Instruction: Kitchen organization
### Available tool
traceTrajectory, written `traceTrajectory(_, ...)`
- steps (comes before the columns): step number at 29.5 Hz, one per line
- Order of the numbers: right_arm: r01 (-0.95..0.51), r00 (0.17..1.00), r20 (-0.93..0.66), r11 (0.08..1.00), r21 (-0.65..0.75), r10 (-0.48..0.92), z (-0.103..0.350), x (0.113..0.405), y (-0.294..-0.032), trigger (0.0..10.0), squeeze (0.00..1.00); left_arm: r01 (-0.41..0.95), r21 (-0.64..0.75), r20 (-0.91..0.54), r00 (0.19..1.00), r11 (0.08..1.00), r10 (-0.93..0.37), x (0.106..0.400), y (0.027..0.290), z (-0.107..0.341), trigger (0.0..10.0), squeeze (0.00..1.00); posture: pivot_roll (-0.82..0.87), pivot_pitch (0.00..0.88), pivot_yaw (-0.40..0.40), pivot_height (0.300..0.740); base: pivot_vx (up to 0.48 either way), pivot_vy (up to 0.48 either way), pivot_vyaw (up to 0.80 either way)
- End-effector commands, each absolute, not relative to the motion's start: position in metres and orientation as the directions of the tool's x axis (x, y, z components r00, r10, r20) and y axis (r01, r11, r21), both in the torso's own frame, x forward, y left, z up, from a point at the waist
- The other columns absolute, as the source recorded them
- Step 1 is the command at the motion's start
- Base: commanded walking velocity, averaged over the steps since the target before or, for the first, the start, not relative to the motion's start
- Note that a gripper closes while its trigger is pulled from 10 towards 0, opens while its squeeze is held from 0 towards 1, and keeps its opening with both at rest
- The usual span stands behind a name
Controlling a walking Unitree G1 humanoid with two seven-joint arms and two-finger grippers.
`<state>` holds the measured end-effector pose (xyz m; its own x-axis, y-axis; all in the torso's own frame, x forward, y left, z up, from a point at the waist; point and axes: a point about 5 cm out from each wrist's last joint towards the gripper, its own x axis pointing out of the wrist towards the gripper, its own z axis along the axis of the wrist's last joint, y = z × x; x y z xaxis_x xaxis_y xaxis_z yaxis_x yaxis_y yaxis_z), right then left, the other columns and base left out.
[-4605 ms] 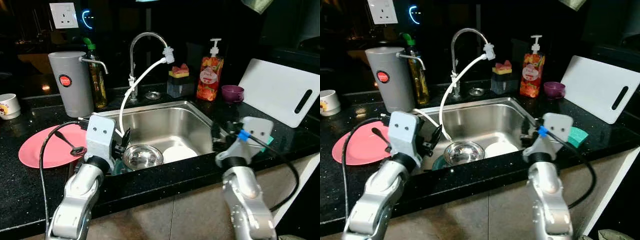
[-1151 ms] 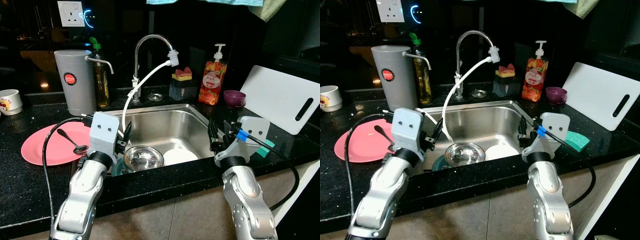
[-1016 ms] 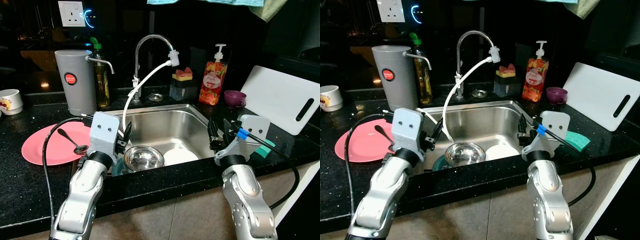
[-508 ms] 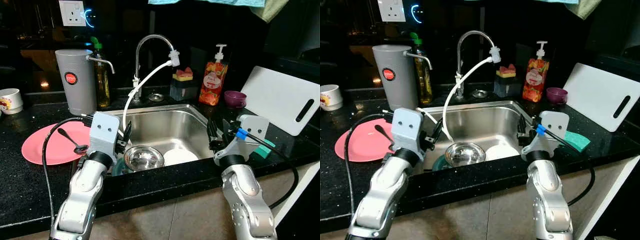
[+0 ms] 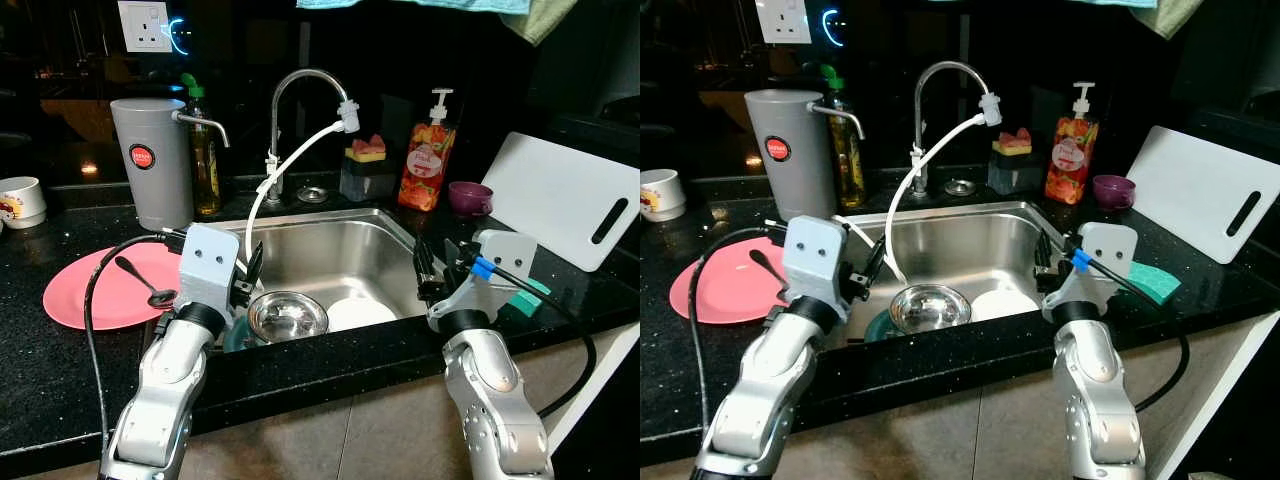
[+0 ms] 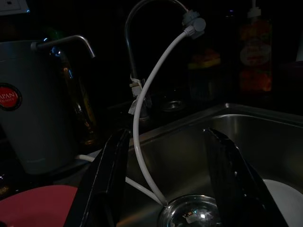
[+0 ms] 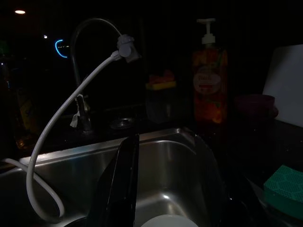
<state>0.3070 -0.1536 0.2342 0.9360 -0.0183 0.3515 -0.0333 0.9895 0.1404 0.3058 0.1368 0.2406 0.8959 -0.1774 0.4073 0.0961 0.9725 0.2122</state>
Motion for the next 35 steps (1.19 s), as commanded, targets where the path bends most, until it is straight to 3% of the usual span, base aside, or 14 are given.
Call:
traceTrajectory(1, -0.037, 0.941, 0.337, 0.988, 0.147, -0.015, 0.2321, 0.3095, -0.1533, 10.0, 0.00, 0.090, 0.216, 0.403, 0.899, 0.972, -0.173, 0.3067, 0.1380, 0.2387, 10.0, 0.00, 0.07, 0.000, -0.080, 0.740, 0.000, 0.000, 0.00)
traceTrajectory(35, -0.031, 0.940, 0.341, 0.989, 0.144, -0.020, 0.2331, 0.3093, -0.1553, 10.0, 0.00, 0.092, 0.208, 0.407, 0.897, 0.974, -0.171, 0.3077, 0.1356, 0.2384, 10.0, 0.00, 0.06, 0.000, -0.081, 0.740, 0.000, 0.000, 0.00)
